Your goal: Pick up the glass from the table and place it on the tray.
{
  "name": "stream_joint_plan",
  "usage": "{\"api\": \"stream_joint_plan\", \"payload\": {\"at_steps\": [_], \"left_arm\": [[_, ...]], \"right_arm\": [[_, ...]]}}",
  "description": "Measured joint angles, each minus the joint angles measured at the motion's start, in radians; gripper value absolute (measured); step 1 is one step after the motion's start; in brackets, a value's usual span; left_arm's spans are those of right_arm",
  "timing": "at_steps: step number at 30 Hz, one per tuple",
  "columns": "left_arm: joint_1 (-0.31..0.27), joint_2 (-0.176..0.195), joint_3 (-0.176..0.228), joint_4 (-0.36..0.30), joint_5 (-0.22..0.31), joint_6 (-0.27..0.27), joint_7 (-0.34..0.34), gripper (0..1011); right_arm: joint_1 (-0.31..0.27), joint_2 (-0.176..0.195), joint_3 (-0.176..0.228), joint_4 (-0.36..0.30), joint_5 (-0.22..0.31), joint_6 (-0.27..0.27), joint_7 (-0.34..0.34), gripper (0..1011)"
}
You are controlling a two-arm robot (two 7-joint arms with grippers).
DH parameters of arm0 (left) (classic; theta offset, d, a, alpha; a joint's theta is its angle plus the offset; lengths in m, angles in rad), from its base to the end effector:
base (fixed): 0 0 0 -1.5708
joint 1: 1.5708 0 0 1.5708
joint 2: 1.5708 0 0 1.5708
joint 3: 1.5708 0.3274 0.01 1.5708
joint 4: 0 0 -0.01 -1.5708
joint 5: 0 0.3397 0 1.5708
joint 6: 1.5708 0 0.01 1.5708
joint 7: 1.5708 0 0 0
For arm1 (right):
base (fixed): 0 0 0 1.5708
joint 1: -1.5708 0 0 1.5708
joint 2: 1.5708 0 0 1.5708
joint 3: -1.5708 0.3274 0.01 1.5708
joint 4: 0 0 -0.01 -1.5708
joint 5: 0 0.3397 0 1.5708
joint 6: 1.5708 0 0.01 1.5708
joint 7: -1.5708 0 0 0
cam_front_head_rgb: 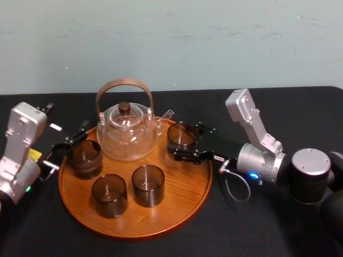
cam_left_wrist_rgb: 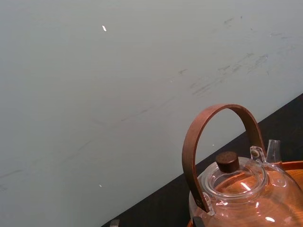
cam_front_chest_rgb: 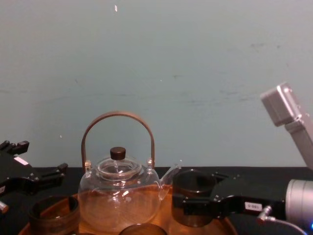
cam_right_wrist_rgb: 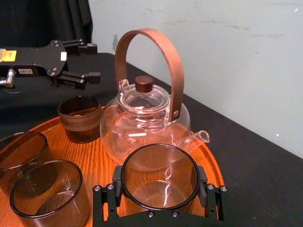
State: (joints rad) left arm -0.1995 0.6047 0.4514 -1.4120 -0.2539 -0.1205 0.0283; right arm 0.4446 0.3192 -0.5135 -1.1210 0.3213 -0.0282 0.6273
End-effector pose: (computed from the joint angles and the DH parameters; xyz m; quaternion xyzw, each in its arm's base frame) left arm 0.3934 0.0958 -0.3384 0.1415 -0.1325 0.5799 0.7913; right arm 0.4728 -0.0037 -0.3429 -0.1038 0.0076 -0.3113 0.9446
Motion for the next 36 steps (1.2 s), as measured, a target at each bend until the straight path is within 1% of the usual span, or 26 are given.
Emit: {"api": "stream_joint_plan", "payload": {"at_steps": [5,8,9,14,17,22,32,35,36], "left_arm": [[0.0,0.0,0.0,0.0,0.0,0.0,0.0,1001],[0.0,0.0,0.0,0.0,0.0,0.0,0.0,1001],[0.0,0.0,0.0,0.0,0.0,0.0,0.0,1001],[0.0,0.0,0.0,0.0,0.0,0.0,0.0,1001],[0.0,0.0,0.0,0.0,0.0,0.0,0.0,1001],[0.0,0.0,0.0,0.0,0.0,0.0,0.0,1001],[0.0,0.0,0.0,0.0,0.0,0.0,0.0,1001],[0.0,0.0,0.0,0.0,0.0,0.0,0.0,1001],[0.0,0.0,0.0,0.0,0.0,0.0,0.0,1001]], "right_arm": [[0.024,-0.014,-0.018,0.048,-0.005,-0.01,0.007,904],[0.046,-0.029,-0.03,0.096,-0.012,-0.019,0.015,905],[0.046,-0.029,-0.03,0.096,-0.012,-0.019,0.015,905],[0.078,-0.051,-0.044,0.174,-0.02,-0.034,0.027,905],[0.088,-0.059,-0.046,0.198,-0.023,-0.041,0.03,904],[0.092,-0.065,-0.047,0.21,-0.028,-0.047,0.028,904],[0.091,-0.065,-0.046,0.209,-0.031,-0.047,0.025,905],[0.091,-0.064,-0.046,0.208,-0.031,-0.047,0.025,976],[0.091,-0.065,-0.046,0.211,-0.032,-0.049,0.025,976]]}}
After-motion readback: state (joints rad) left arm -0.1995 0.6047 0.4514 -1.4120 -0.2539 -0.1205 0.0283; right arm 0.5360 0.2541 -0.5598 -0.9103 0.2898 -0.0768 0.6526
